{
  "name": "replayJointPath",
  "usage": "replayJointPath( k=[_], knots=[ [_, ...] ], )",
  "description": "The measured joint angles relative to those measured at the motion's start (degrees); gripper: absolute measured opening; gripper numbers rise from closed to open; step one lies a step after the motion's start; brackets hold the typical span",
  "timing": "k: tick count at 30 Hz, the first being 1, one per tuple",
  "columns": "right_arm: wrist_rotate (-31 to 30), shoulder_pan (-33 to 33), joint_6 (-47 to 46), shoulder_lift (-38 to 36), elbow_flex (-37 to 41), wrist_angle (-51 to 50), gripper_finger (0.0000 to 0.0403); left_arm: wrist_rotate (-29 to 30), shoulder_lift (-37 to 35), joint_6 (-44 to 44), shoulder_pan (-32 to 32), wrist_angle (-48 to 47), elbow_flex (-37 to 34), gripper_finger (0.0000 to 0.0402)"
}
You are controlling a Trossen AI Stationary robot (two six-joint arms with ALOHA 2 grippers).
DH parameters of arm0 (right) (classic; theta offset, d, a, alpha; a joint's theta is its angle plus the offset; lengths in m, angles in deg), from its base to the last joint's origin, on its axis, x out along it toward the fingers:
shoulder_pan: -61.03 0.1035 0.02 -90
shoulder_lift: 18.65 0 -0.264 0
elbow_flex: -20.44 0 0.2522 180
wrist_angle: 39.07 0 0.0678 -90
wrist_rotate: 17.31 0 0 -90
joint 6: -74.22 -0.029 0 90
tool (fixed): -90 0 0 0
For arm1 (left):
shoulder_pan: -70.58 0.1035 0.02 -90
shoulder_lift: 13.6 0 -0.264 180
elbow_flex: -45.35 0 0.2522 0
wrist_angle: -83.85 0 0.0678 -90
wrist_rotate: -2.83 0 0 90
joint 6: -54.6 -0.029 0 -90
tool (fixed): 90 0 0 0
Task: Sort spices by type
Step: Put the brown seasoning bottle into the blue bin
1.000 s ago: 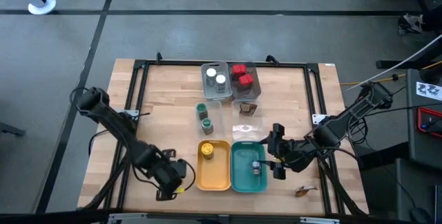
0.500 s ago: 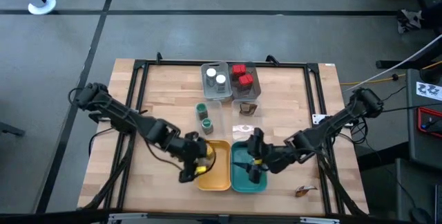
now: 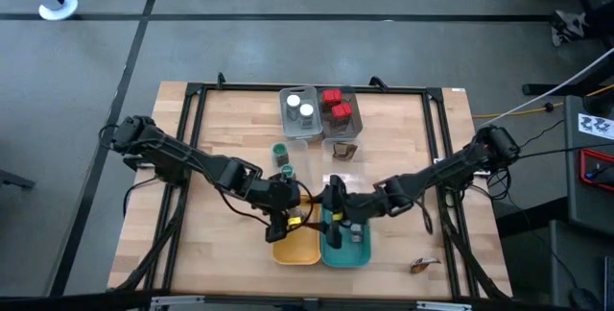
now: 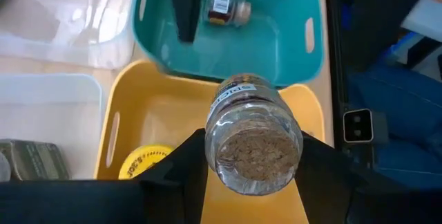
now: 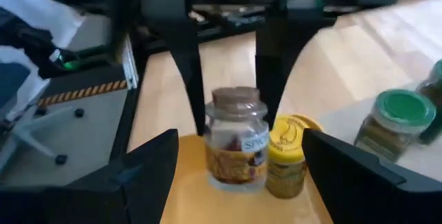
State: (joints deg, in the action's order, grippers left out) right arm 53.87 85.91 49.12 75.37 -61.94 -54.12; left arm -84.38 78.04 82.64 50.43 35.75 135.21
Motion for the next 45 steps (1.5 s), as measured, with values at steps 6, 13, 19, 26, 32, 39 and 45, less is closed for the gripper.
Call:
replayJointPath(
  k=[6,13,19,26,32,39,45],
  knots=[
    [8.1,-1.5,0.0,2.3,0.0,1.1,0.0308,0.0,0.3,-2.0,0.0,2.0,0.0,0.0164],
    [8.9,-1.3,0.1,4.6,0.0,2.1,0.0308,-0.9,0.3,-3.0,0.0,4.6,0.0,0.0164],
    [8.6,-1.3,1.8,5.3,0.0,4.6,0.0308,-1.0,0.3,-2.9,0.0,5.2,0.0,0.0164],
    [8.8,-1.3,2.9,5.4,0.0,4.9,0.028,-1.1,0.3,-3.0,0.0,5.2,0.0,0.0164],
    [8.6,-1.3,1.9,5.4,0.0,4.4,0.0206,-0.5,0.3,-2.9,0.0,5.1,0.0,0.0164],
    [8.7,-1.3,2.2,5.4,0.0,4.2,0.0196,-0.5,0.3,-3.7,-0.4,5.2,0.0,0.0183],
    [9.4,-1.3,3.1,5.4,0.0,4.2,0.0202,-1.4,0.3,-5.7,-0.6,5.8,-0.1,0.0229]
  ],
)
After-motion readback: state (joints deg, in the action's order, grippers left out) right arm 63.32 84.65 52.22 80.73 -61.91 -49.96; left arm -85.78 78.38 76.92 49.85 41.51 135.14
